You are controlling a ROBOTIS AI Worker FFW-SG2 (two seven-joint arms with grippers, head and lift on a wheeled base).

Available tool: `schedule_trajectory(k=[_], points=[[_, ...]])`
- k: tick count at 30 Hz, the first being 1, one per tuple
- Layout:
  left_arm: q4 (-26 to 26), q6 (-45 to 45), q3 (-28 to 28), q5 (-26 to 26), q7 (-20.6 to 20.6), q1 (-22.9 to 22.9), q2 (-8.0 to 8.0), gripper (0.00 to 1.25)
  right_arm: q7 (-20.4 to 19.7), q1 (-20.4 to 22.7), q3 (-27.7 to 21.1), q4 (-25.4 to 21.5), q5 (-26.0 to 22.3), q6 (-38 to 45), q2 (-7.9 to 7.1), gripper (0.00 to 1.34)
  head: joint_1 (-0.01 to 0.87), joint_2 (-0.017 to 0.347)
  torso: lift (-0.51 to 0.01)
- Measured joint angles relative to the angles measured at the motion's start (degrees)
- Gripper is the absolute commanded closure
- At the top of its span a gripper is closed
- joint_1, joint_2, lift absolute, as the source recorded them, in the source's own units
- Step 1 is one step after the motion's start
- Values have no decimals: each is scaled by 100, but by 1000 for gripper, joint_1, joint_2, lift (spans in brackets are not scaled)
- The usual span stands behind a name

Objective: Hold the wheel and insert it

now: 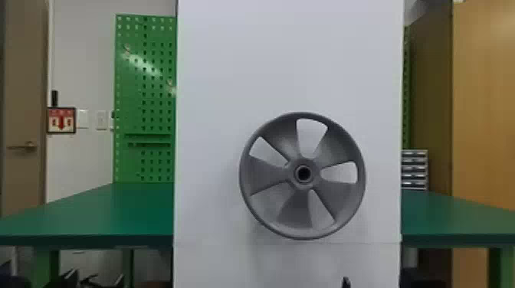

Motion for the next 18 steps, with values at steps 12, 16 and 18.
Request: schedule_trajectory(k=[12, 16, 18], points=[[0, -8, -1, 10, -4, 0, 0, 496, 148, 698, -78, 358, -10, -735, -90, 81, 0, 2, -498], [1, -6, 6, 30, -4, 0, 0, 496, 199, 886, -98, 516, -11, -932, -100, 81, 0, 2, -498], [5, -4, 13, 41, -3, 0, 0, 496, 234, 957, -105, 614, -13, -1055, -101, 81, 0, 2, -498]])
